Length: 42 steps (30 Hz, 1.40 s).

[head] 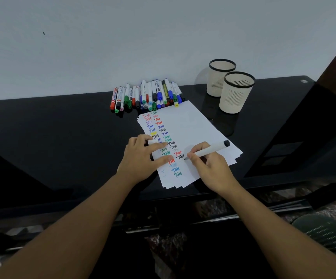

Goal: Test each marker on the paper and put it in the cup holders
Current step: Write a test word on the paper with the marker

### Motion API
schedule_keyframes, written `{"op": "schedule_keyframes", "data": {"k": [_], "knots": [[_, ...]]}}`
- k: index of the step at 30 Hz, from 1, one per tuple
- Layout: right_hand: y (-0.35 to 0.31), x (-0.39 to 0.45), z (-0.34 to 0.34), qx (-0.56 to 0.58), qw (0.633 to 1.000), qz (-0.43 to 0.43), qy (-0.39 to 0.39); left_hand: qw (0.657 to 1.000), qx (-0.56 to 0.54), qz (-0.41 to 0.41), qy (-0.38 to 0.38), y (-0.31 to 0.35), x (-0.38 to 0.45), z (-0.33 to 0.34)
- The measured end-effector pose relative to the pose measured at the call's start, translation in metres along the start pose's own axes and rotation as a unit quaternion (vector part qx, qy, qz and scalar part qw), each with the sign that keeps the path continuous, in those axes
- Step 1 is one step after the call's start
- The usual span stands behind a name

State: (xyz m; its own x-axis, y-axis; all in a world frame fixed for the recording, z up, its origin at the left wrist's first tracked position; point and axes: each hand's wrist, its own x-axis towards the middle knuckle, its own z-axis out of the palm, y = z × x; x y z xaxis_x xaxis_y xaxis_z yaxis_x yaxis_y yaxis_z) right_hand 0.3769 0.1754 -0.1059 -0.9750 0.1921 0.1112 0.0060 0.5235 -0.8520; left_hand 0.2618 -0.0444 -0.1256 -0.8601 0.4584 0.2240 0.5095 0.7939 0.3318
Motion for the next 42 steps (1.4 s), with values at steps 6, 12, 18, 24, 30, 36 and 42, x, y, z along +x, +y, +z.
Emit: {"op": "schedule_keyframes", "data": {"k": [6, 12, 18, 24, 30, 36, 42], "knots": [[-0.0004, -0.0008, -0.0016, 0.002, 1.0, 0.0, -0.002, 1.0, -0.004, -0.001, 0.005, -0.0008, 0.0002, 0.0012], [-0.0003, 0.0016, -0.001, -0.006, 1.0, -0.005, 0.002, 1.0, -0.005, 0.003, 0.01, -0.0008, 0.0005, 0.0015], [-0.0021, -0.0001, -0.0026, -0.005, 1.0, -0.002, -0.002, 1.0, -0.008, 0.003, 0.014, -0.0004, -0.0002, 0.0016], [-0.0028, 0.0005, -0.0018, -0.011, 1.0, -0.008, 0.004, 1.0, -0.009, 0.007, 0.014, -0.0001, -0.0001, 0.0013], [-0.0039, -0.0011, -0.0042, 0.014, 1.0, 0.006, 0.006, 1.0, -0.009, 0.003, 0.01, -0.0005, -0.0005, 0.0005], [-0.0049, -0.0003, -0.0028, 0.022, 0.999, 0.005, 0.029, 1.0, -0.013, 0.004, 0.015, -0.0003, -0.0004, 0.0021], [-0.0023, 0.0012, -0.0053, 0.16, 0.982, 0.026, 0.093, 0.999, -0.034, -0.003, 0.015, -0.0011, 0.0002, 0.0015]]}}
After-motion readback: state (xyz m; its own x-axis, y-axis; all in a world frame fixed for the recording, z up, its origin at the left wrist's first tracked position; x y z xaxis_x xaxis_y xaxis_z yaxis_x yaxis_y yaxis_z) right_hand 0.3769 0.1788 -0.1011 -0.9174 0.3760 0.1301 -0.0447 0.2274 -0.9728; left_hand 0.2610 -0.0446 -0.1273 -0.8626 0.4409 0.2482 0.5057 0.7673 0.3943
